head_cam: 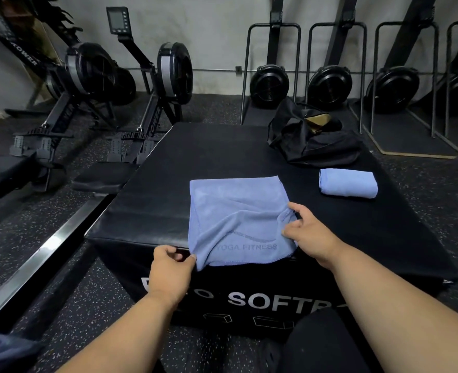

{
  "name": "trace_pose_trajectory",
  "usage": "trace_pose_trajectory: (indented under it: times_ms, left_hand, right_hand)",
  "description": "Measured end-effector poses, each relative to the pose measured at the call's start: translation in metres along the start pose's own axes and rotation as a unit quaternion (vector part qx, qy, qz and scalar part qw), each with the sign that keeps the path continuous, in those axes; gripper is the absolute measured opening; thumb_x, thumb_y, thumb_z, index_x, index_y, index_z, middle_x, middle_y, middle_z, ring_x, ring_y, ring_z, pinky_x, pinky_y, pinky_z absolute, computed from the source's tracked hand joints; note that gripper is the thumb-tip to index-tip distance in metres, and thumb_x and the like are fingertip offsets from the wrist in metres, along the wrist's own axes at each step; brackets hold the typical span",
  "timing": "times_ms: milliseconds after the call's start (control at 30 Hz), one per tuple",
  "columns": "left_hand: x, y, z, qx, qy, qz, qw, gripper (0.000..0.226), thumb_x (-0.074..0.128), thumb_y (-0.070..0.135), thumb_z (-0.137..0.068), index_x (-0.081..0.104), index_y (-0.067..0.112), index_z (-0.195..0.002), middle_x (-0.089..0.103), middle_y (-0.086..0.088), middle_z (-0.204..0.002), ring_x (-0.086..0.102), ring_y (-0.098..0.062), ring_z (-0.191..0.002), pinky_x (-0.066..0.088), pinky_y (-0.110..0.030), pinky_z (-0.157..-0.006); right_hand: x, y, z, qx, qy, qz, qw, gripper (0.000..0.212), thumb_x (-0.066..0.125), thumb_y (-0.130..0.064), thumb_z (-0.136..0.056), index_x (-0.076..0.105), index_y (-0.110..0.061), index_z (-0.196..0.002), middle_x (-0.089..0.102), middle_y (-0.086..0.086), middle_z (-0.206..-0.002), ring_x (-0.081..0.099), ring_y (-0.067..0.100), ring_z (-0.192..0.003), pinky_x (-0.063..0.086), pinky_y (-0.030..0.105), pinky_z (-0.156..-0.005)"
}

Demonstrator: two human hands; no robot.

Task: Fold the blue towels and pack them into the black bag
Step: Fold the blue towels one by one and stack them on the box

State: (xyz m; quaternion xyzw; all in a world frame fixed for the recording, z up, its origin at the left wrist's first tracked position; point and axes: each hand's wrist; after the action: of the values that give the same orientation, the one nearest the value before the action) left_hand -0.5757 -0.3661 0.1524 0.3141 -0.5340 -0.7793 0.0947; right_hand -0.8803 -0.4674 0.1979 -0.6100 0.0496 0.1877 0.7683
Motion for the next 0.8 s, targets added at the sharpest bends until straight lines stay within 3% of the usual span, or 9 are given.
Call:
trace_pose_trajectory:
  times_ms: [100,167,267,333,367,433,500,600,800]
  left_hand:
    - [0.002,-0.002,0.000,-0.059,-0.056,0.029,0.996,0.038,0.083,0.031,-0.087,0.050,0.016,-0.102,0.065,-0.001,-0.088,0.058,-0.016,-0.069,0.043,-0.029,-0.059]
    - [0.004,-0.007,-0.001,-0.076,-0.133,0.118,0.981,0.034,0.081,0.031,-0.084,0.049,0.019,-0.084,0.055,-0.002,-0.072,0.047,-0.013,-0.057,0.040,-0.027,-0.054]
    - [0.002,-0.007,-0.003,-0.076,-0.143,0.170,0.972,0.022,0.074,0.015,-0.095,0.057,0.014,-0.082,0.061,-0.012,-0.077,0.053,-0.017,-0.058,0.046,-0.030,-0.059]
    - [-0.001,-0.004,-0.003,-0.070,-0.142,0.176,0.972,0.012,0.071,0.014,-0.098,0.062,0.011,-0.091,0.066,-0.010,-0.079,0.058,-0.019,-0.061,0.050,-0.031,-0.060]
    - [-0.003,-0.002,-0.003,-0.062,-0.145,0.179,0.971,0.012,0.073,0.017,-0.096,0.062,0.010,-0.096,0.066,-0.009,-0.079,0.060,-0.020,-0.065,0.052,-0.032,-0.064]
    - [-0.008,0.001,-0.005,-0.037,-0.149,0.177,0.972,0.021,0.076,0.021,-0.093,0.061,0.010,-0.102,0.064,-0.006,-0.080,0.060,-0.022,-0.076,0.053,-0.036,-0.074]
    - [-0.014,0.004,-0.004,0.002,-0.140,0.138,0.981,0.019,0.075,0.020,-0.096,0.061,0.011,-0.105,0.059,0.001,-0.075,0.058,-0.016,-0.077,0.053,-0.036,-0.079]
    - [-0.025,0.007,-0.004,0.062,-0.115,0.079,0.988,0.019,0.073,0.022,-0.097,0.059,0.015,-0.107,0.051,0.007,-0.067,0.049,-0.011,-0.067,0.047,-0.033,-0.072]
    - [-0.040,0.008,0.000,0.117,-0.095,0.046,0.988,0.015,0.068,0.021,-0.100,0.055,0.020,-0.108,0.046,0.006,-0.064,0.042,-0.011,-0.058,0.037,-0.031,-0.058]
  right_hand:
    - [0.000,0.007,0.000,-0.013,0.028,0.004,1.000,0.061,0.071,-0.003,-0.088,0.054,-0.021,-0.143,0.063,-0.011,-0.084,0.062,0.001,-0.079,0.046,0.012,-0.076]
    - [-0.004,0.009,0.000,-0.008,0.053,-0.021,0.998,0.058,0.073,-0.005,-0.086,0.060,-0.020,-0.140,0.066,-0.009,-0.089,0.065,0.004,-0.084,0.049,0.018,-0.083]
    - [-0.011,0.011,0.001,0.032,0.072,-0.069,0.995,0.061,0.078,-0.016,-0.077,0.064,-0.023,-0.135,0.072,-0.001,-0.106,0.070,0.014,-0.098,0.057,0.033,-0.091]
    - [-0.013,0.015,0.003,0.071,0.075,-0.051,0.993,0.023,0.078,-0.019,-0.070,0.067,-0.020,-0.090,0.062,0.002,-0.086,0.062,0.017,-0.084,0.051,0.030,-0.070]
    - [-0.012,0.015,0.005,0.083,0.071,-0.026,0.994,0.020,0.076,-0.018,-0.071,0.057,-0.013,-0.076,0.053,0.004,-0.075,0.053,0.018,-0.071,0.042,0.028,-0.063]
    - [-0.008,0.016,0.007,0.099,0.058,0.018,0.993,0.030,0.076,-0.017,-0.075,0.050,-0.003,-0.070,0.047,0.005,-0.067,0.044,0.017,-0.058,0.035,0.027,-0.056]
    - [-0.001,0.011,0.010,0.091,0.057,0.046,0.993,0.042,0.077,-0.014,-0.079,0.039,-0.014,-0.060,0.040,-0.002,-0.057,0.035,0.013,-0.049,0.029,0.025,-0.048]
    - [0.009,0.009,0.008,0.069,0.082,0.059,0.992,0.048,0.071,-0.011,-0.080,0.030,-0.023,-0.058,0.031,-0.006,-0.054,0.029,0.016,-0.054,0.023,0.029,-0.051]
    - [0.017,0.012,0.015,0.032,0.137,0.058,0.988,0.019,0.066,-0.017,-0.085,0.050,-0.015,-0.075,0.054,0.000,-0.075,0.046,0.018,-0.065,0.037,0.032,-0.059]
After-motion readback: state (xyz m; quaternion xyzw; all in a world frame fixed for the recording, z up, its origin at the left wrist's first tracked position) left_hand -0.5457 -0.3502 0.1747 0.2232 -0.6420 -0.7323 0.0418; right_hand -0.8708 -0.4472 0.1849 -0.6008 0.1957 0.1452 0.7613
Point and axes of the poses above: each hand's wrist, its own z-axis away from the middle knuckle, its own x-axis out of the palm, y = z × x
